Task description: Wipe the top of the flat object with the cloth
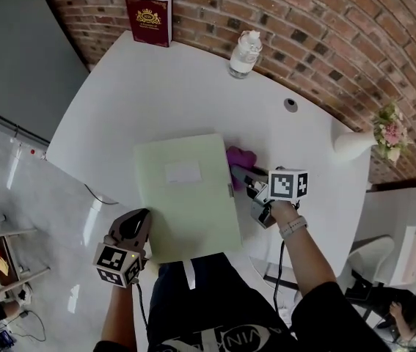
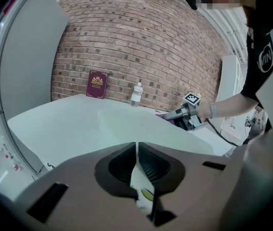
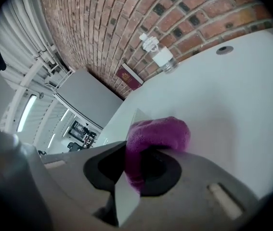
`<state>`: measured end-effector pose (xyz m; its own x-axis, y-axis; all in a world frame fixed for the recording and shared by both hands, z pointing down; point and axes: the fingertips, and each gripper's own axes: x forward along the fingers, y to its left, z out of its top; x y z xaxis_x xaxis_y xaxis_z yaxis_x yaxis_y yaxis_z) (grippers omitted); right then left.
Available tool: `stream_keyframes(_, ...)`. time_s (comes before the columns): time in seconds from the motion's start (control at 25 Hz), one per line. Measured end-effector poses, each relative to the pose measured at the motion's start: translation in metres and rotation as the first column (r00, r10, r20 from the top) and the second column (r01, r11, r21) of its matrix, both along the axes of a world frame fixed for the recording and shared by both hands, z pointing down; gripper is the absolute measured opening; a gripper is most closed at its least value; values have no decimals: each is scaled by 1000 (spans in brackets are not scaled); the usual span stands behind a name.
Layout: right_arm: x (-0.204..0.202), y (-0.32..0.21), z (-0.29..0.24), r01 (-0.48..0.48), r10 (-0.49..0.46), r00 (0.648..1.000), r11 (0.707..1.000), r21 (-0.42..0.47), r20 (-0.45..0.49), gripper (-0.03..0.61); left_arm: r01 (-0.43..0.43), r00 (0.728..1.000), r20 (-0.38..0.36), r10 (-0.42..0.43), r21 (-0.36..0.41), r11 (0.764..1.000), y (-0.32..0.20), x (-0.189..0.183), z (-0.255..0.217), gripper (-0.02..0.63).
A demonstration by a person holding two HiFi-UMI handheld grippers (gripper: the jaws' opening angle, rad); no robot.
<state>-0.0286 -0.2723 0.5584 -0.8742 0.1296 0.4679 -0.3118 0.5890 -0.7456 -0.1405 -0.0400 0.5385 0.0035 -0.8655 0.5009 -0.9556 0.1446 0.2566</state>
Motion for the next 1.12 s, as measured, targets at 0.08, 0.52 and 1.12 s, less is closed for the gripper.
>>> stream_keyframes(0.08,12,13,-1,3,-3,1000,1000,-24,-11,62,-18,1000,-8,18,-1,1000,1,0,2,21)
stream_keyframes(0.52,79,77,-2,-33,29,997,997,-69,-69,63,-55,998,-19,55,18,998,0,0,1,21)
stream_keyframes(1.12,144,153,-12,-8,-9,990,993,-120,-140,63,-62,998,6,62,1,998,-3,-2,1,21)
